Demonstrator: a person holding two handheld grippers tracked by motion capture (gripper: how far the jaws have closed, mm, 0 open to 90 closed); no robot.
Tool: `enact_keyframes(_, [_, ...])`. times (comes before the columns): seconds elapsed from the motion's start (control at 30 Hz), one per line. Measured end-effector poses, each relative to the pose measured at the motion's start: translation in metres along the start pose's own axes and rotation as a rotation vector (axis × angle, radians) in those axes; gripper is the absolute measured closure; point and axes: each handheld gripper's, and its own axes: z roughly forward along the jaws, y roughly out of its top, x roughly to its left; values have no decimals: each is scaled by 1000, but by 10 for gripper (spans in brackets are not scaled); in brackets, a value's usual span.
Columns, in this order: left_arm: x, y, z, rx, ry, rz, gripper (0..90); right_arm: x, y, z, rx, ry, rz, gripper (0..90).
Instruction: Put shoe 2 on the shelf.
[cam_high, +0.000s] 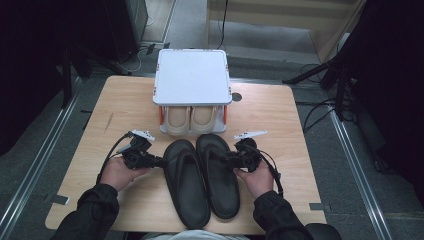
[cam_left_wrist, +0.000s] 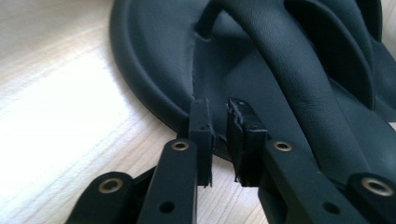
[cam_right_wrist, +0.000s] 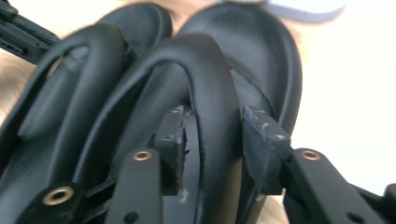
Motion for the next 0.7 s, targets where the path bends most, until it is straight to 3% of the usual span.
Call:
enact_keyframes(0.13, [1,1,-11,-49,-14,-21,749,1,2,-6,-41,-3,-21,590])
enact_keyframes(0.2, [0,1,-17,-65,-6,1,722,1,3,-11,-62,0,-22,580])
enact_keyframes(0.3, [-2,1,-22,-88,-7,-4,671,1,5,-18,-88,8,-23,576])
enact_keyframes(0.7, [4,-4,-37,-105,20,-30,541,28,-3,-33,-127,45,-71,573])
